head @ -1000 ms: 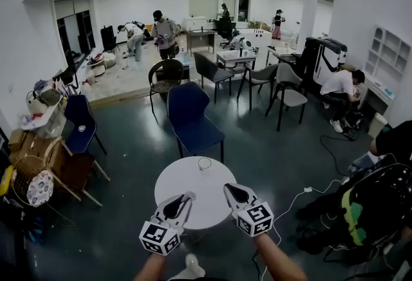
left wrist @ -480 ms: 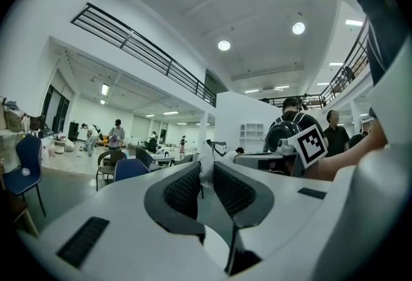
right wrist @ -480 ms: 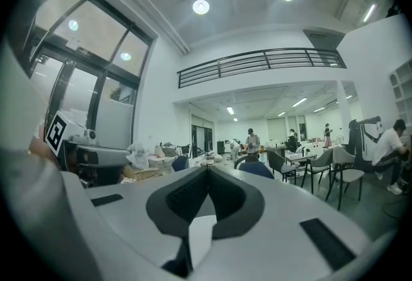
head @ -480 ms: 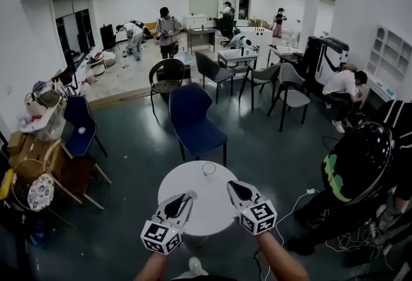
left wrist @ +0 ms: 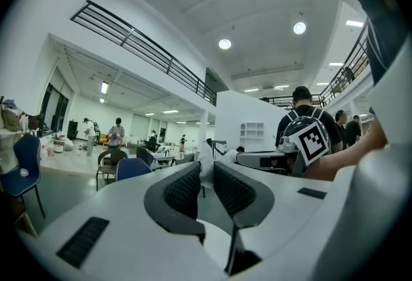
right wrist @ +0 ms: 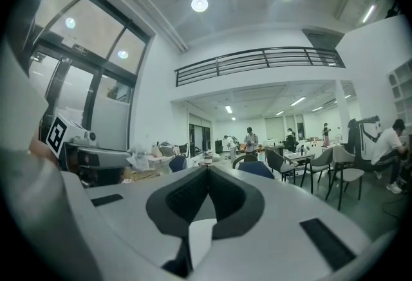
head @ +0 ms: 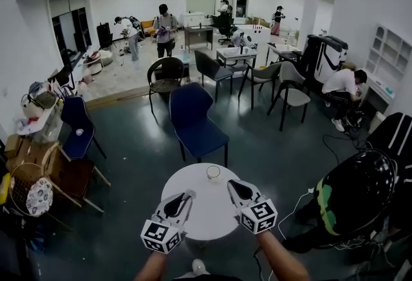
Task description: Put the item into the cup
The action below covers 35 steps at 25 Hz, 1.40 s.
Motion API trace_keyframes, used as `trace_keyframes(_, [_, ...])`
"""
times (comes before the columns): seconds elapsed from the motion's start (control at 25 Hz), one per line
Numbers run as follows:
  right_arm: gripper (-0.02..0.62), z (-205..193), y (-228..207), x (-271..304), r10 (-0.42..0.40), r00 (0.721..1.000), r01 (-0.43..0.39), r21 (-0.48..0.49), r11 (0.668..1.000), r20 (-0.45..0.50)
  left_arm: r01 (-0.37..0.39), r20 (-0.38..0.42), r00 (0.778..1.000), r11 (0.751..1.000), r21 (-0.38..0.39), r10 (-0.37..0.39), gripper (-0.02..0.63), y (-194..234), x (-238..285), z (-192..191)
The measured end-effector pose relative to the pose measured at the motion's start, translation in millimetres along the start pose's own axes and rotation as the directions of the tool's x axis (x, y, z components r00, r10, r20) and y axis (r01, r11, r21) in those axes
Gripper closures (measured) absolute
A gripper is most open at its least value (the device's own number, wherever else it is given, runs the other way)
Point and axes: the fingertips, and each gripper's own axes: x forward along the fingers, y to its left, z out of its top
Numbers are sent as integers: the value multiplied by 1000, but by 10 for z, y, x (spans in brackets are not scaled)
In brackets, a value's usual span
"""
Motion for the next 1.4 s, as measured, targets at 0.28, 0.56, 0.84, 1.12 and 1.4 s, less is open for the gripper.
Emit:
trace_keyframes(0.28, [578,-42,-12,247,-27,1000,27,3,1000,-8,28,-14,1000,1000,-11,-28,535,263,96,-54])
trace_keyframes(0.56, [578,-35,-122,423,-61,998,62,6,998,-8,55,-20,998,998,-14,-56,535,451,237,-63])
trace_keyframes(0.84, [578,-115,-68,588,-81,997,81,-2,997,-19,59,-36,998,998,-26,-60,535,700,197,-196])
trace_keyframes(1.12, [578,-185,-141,706,-91,995,91,-3,996,-37,60,-48,997,997,-41,-62,535,839,273,-285])
trace_keyframes(1.4, [578,-274,-217,715,-111,992,111,2,994,-65,59,-78,995,996,-64,-64,535,863,305,-433])
